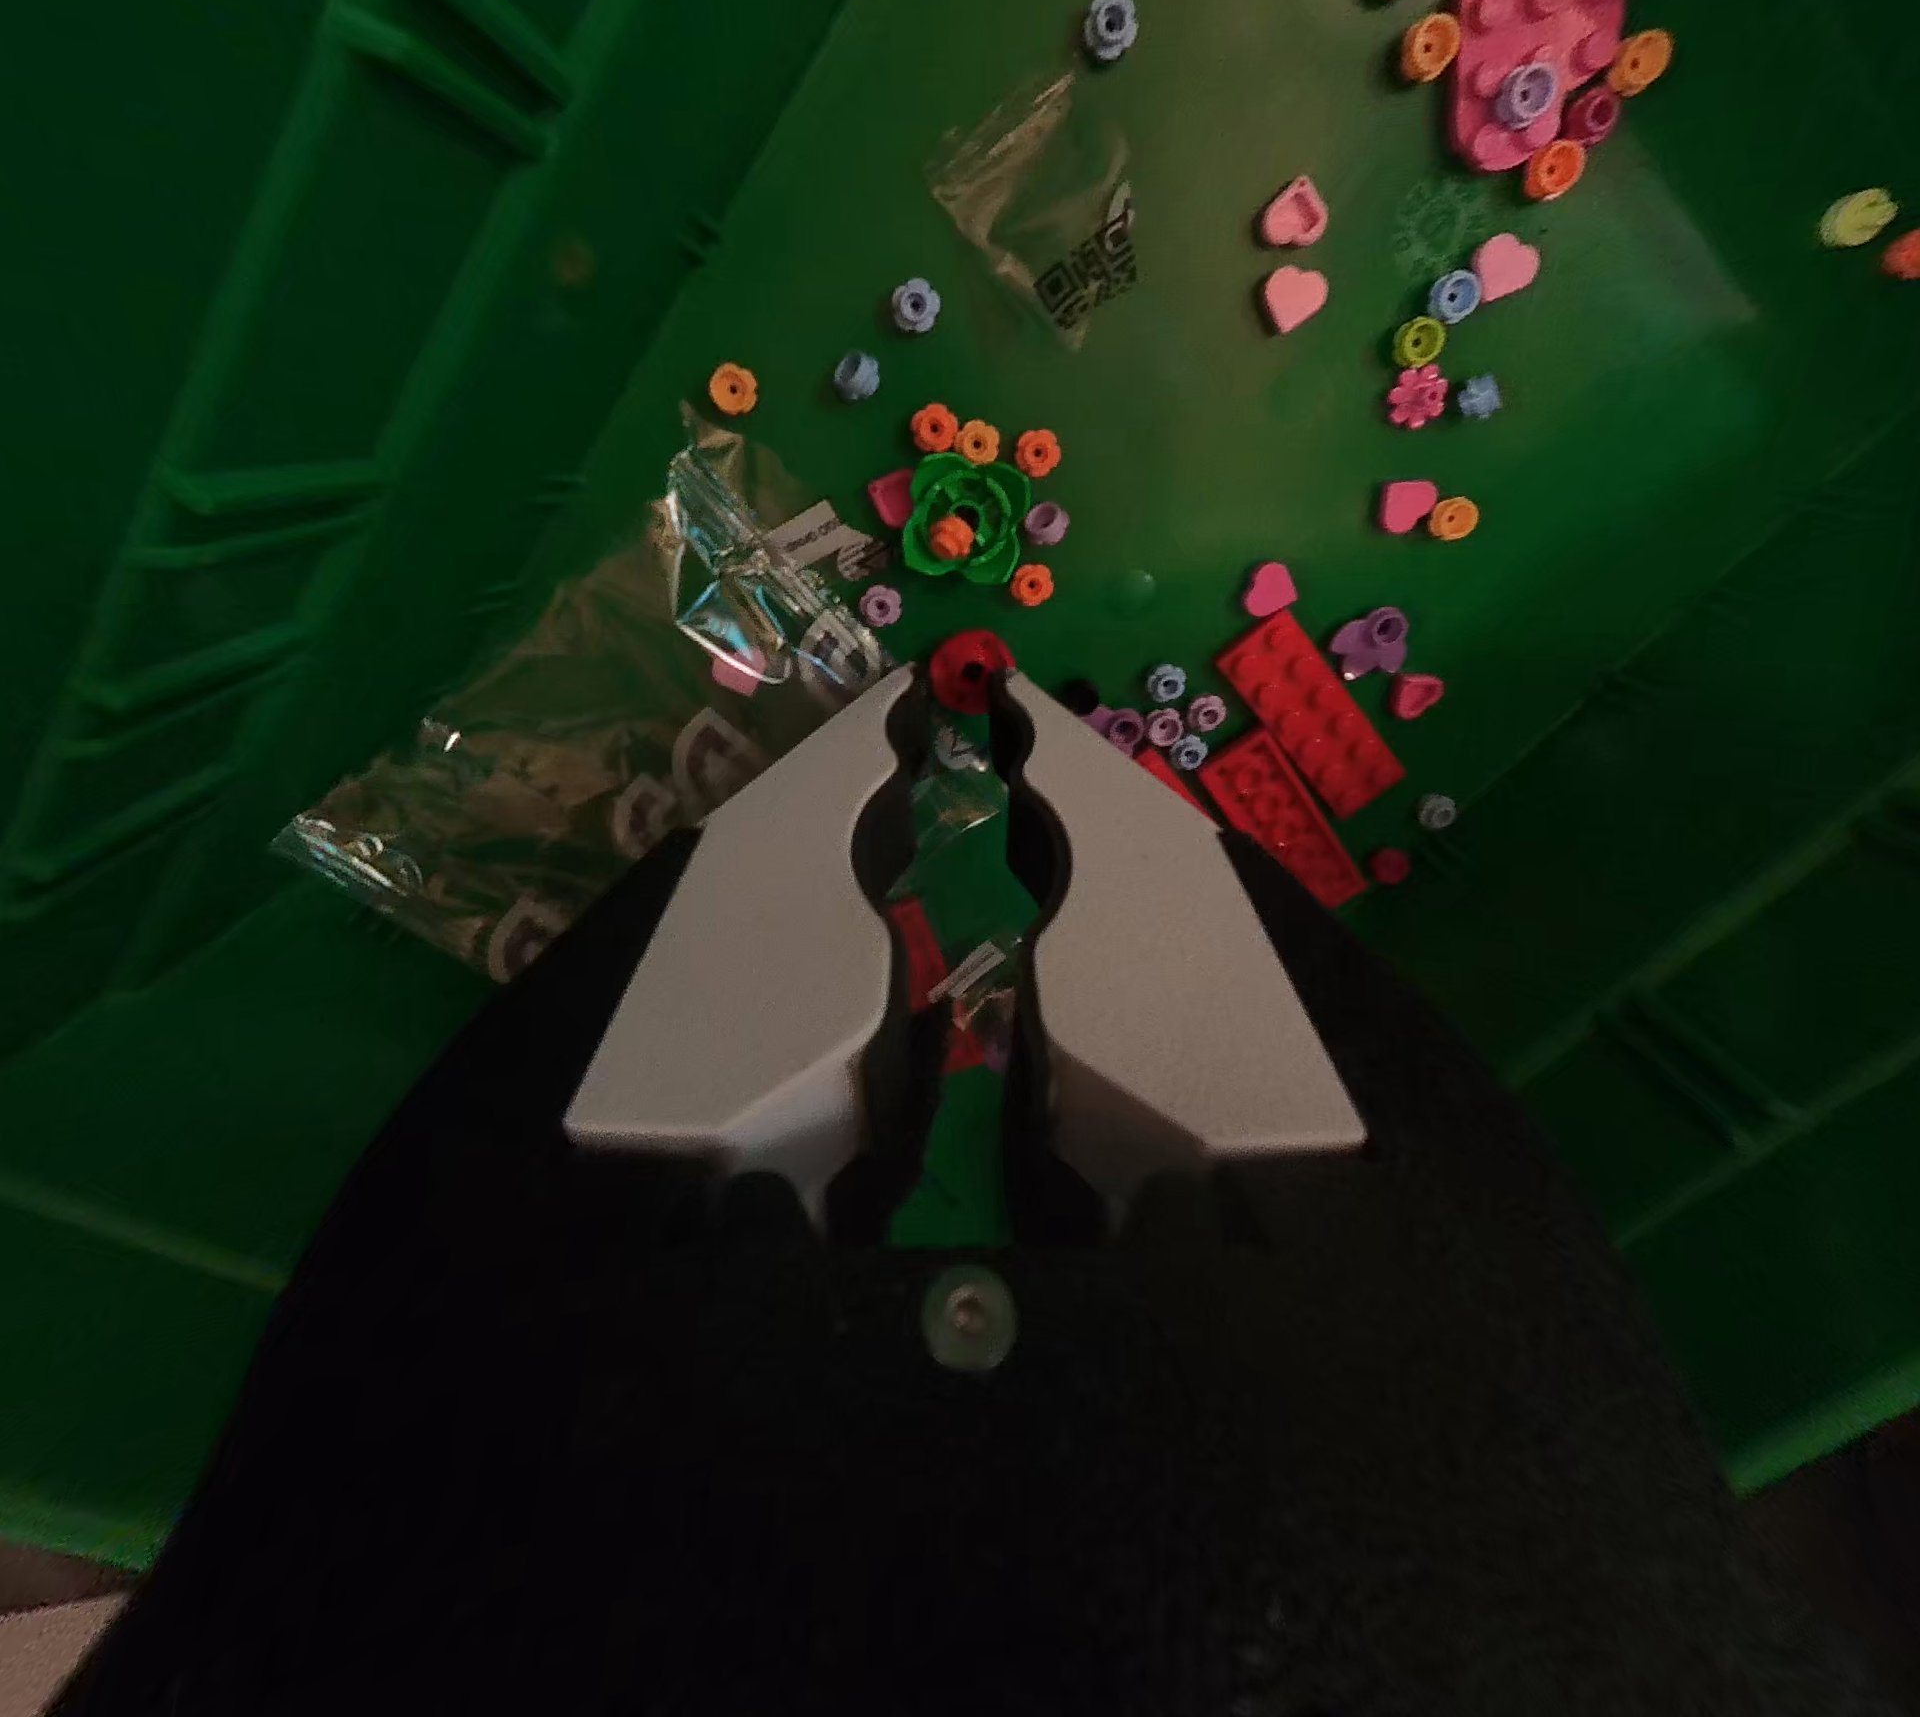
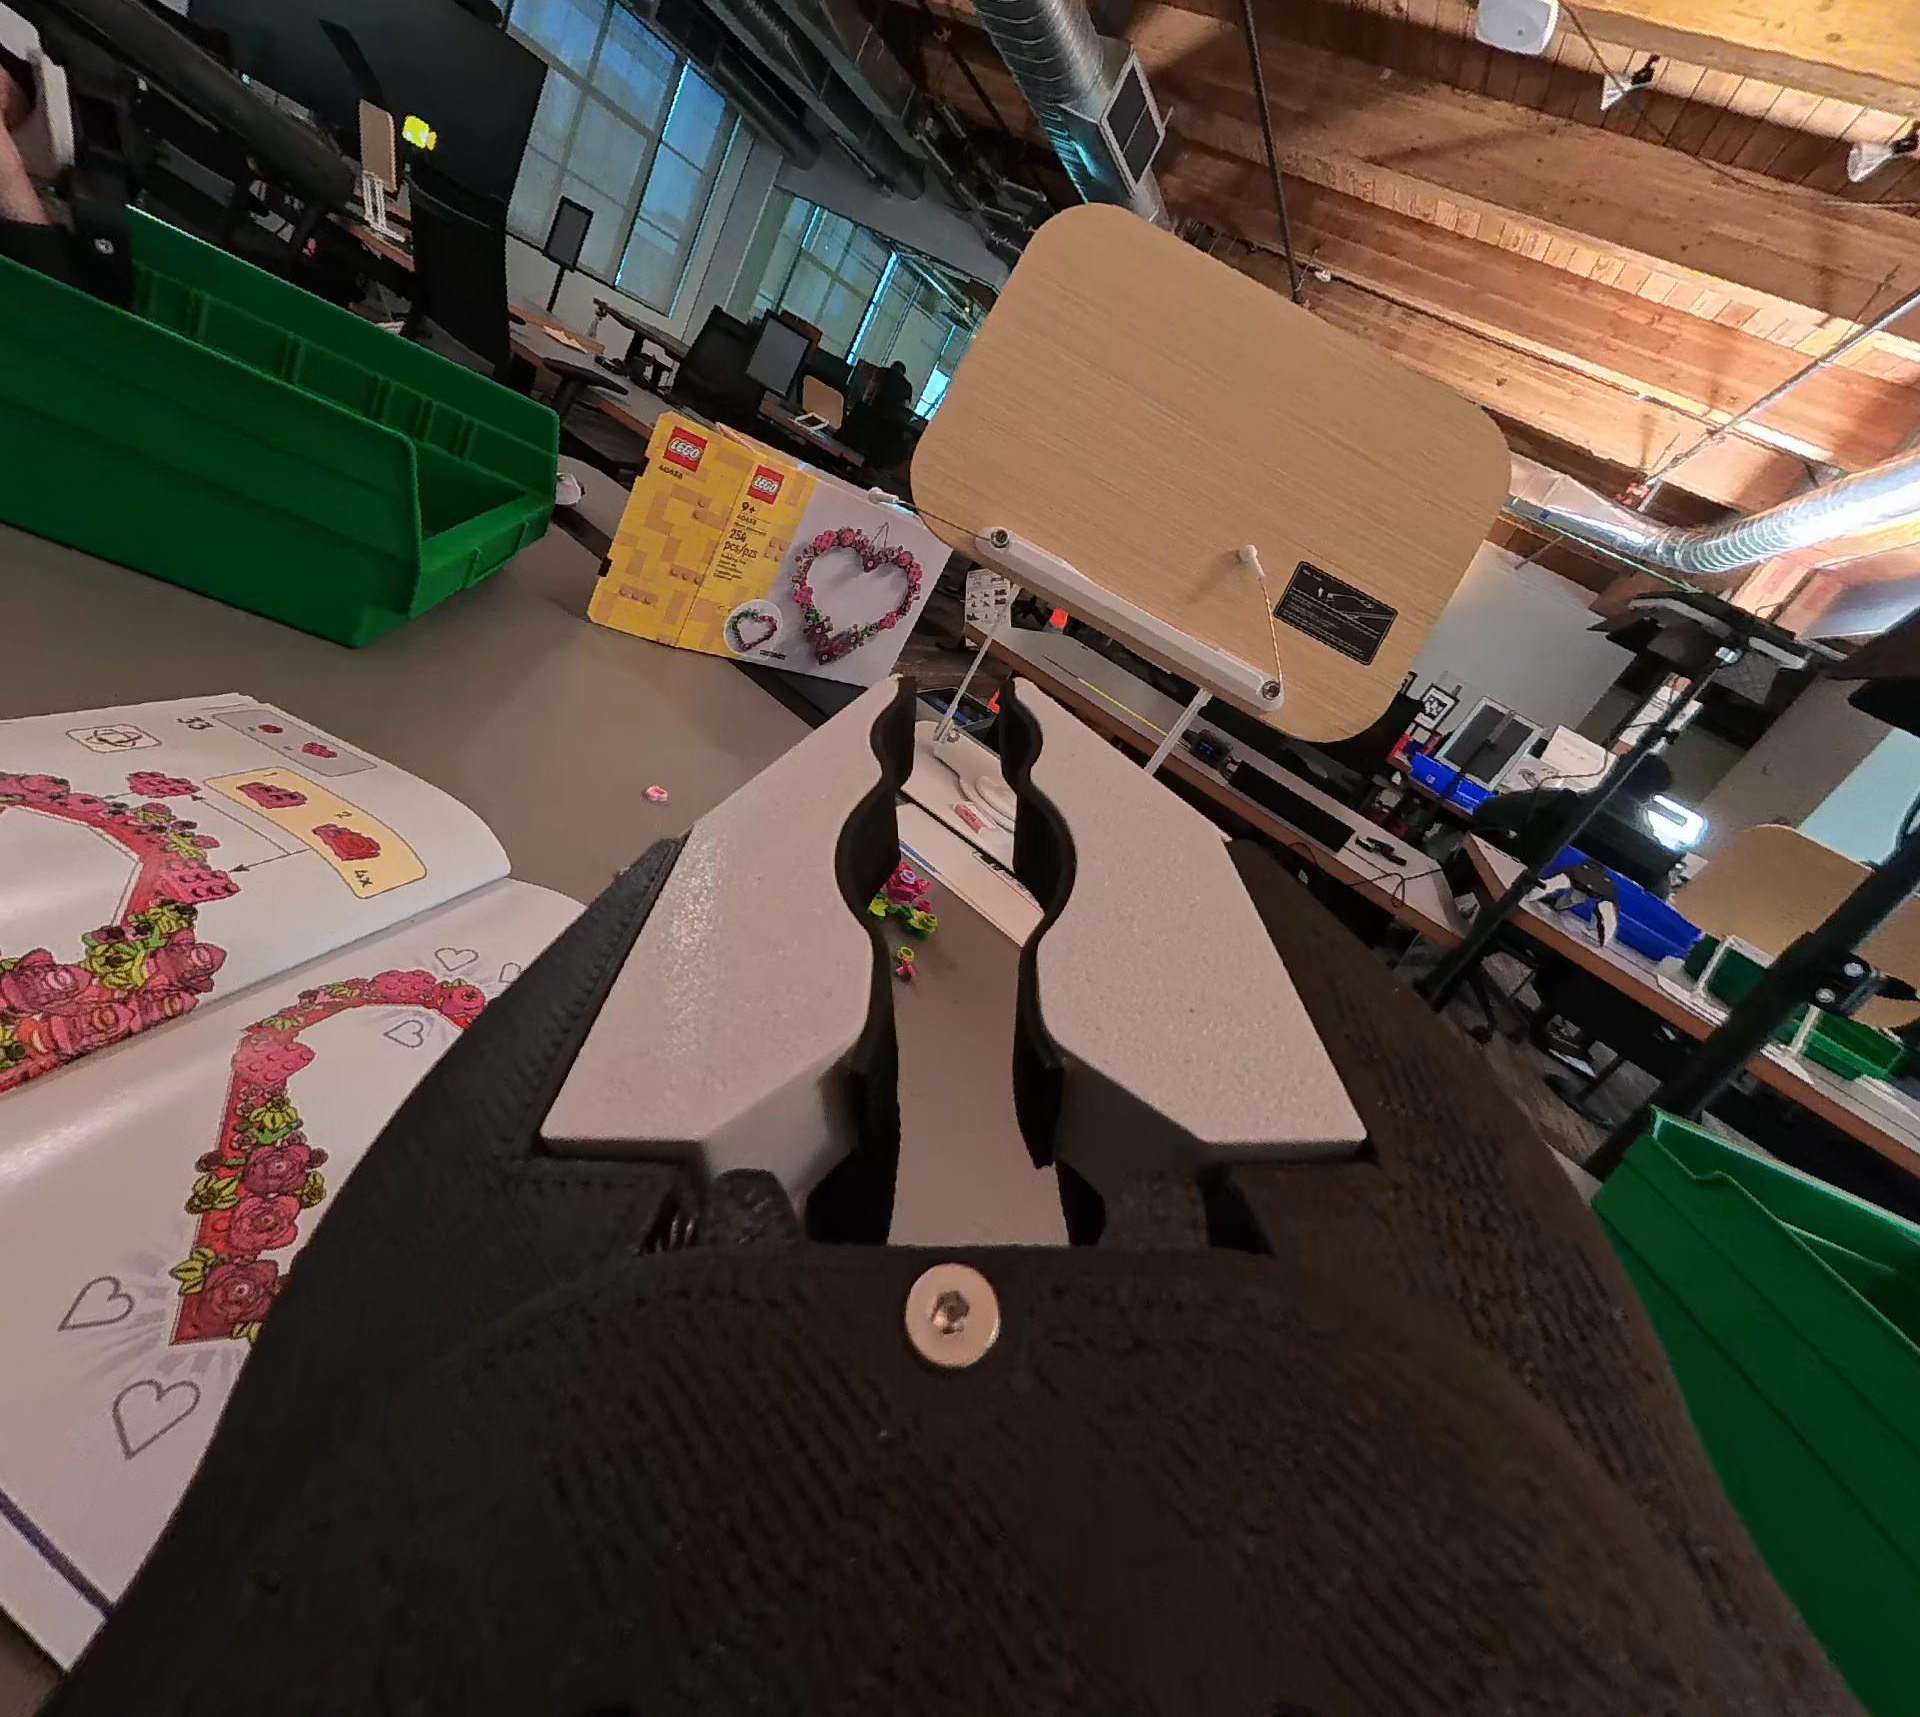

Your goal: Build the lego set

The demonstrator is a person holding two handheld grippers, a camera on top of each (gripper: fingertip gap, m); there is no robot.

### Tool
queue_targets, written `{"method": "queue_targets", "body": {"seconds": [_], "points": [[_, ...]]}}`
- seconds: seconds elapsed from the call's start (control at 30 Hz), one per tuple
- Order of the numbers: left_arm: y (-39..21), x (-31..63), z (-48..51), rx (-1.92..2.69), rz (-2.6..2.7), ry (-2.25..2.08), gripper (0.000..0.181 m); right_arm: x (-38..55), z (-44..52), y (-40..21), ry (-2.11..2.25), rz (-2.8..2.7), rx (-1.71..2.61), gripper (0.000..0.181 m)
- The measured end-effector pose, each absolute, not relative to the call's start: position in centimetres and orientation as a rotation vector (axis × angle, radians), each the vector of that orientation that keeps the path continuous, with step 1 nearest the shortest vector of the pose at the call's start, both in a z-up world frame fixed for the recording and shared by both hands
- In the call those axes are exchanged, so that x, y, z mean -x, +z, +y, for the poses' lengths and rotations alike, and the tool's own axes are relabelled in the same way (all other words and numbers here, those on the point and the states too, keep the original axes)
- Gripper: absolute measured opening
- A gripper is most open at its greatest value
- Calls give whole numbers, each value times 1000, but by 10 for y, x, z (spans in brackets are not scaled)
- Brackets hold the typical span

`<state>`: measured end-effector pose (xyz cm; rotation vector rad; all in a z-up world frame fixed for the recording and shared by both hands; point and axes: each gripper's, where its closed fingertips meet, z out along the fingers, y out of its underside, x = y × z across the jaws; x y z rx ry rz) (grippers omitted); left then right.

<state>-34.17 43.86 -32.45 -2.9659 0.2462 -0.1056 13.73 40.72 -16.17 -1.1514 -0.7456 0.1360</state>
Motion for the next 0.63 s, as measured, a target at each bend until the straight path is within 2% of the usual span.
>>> {"method": "queue_targets", "body": {"seconds": [0.2, 0.63], "points": [[-323, 323, 442, 2923, 293, -198, 16, -136, 408, -163, 138, -750, 1155, 14], [-321, 336, 444, 2929, 370, 24, 14, -137, 407, -162, 139, -748, 1150, 14]]}}
